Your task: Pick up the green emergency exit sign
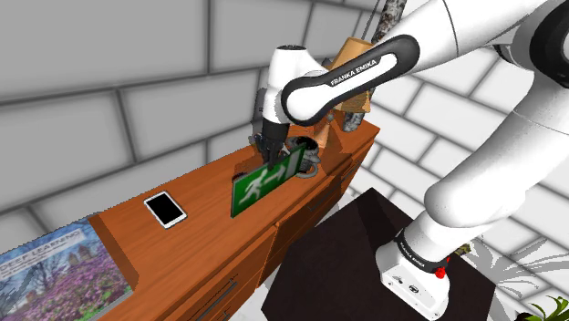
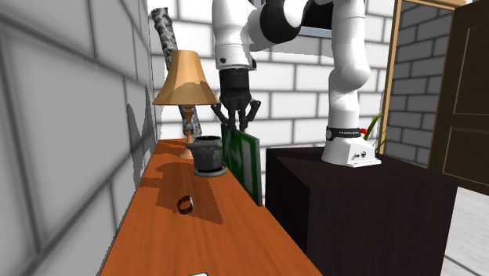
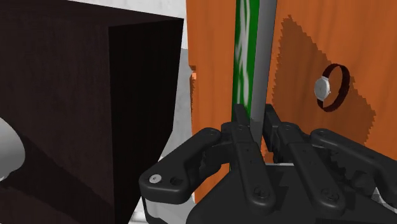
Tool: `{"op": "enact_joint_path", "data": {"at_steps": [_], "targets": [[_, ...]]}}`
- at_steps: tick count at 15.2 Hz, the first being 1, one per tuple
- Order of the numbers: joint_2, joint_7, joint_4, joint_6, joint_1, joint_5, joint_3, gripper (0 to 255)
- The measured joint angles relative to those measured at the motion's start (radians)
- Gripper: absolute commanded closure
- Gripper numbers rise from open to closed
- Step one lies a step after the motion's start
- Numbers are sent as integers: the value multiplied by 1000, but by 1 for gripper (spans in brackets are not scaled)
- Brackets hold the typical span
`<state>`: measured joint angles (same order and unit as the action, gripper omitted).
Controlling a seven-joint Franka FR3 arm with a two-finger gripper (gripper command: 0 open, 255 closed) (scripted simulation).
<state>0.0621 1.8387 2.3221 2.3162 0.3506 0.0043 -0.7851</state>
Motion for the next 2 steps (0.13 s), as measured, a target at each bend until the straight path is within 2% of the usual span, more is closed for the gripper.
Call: {"op": "enact_joint_path", "data": {"at_steps": [2], "targets": [[-19, -12, -7, -20, 2, 18, -2, 255]]}}
